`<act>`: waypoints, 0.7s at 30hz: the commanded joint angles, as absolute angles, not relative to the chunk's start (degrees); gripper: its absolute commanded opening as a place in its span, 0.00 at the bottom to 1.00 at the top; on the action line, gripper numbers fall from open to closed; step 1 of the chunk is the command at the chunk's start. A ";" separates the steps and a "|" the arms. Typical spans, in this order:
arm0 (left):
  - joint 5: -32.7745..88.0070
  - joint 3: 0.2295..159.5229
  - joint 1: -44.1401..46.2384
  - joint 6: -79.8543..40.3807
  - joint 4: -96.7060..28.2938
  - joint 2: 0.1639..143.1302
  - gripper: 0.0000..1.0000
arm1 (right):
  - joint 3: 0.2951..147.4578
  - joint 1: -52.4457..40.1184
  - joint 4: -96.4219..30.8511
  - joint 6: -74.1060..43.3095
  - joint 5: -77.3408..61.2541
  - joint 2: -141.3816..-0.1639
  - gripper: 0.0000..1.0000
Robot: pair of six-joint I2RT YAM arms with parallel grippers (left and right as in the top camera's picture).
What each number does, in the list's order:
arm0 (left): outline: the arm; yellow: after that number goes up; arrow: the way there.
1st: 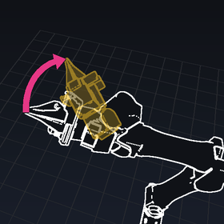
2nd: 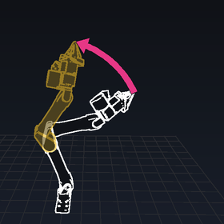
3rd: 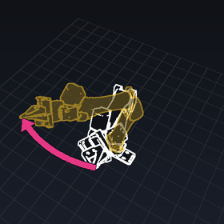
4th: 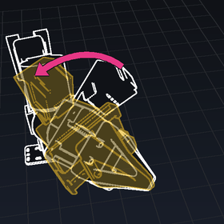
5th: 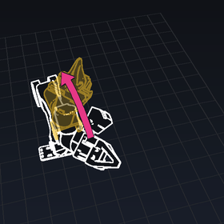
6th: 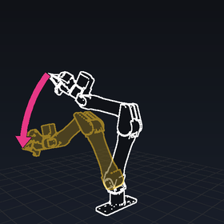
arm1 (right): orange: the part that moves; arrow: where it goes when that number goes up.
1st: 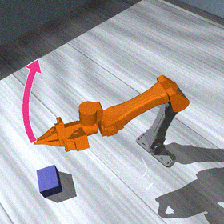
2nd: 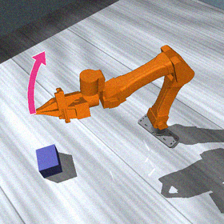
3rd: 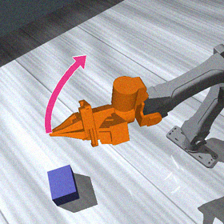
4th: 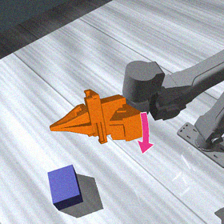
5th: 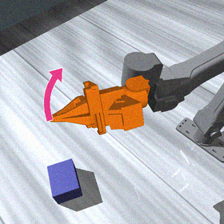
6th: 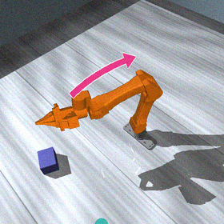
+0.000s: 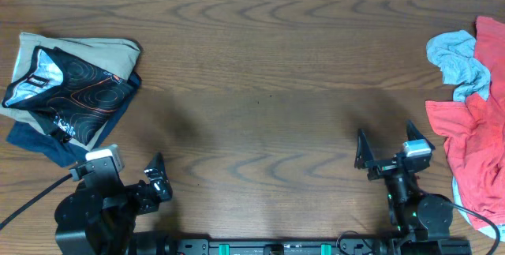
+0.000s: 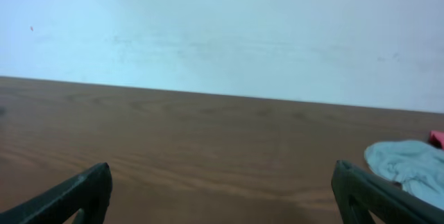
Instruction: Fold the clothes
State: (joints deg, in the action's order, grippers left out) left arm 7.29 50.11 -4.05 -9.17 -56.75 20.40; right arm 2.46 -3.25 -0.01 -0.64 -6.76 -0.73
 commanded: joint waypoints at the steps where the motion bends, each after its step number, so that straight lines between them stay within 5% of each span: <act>1: 7.01 49.98 -4.03 -9.67 -56.75 20.21 0.98 | 0.25 -3.81 1.54 3.86 -6.22 -0.27 0.99; 21: 7.01 49.98 -4.03 -9.67 -56.75 20.21 0.98 | 0.32 -3.81 -3.68 6.48 -6.00 -0.27 0.99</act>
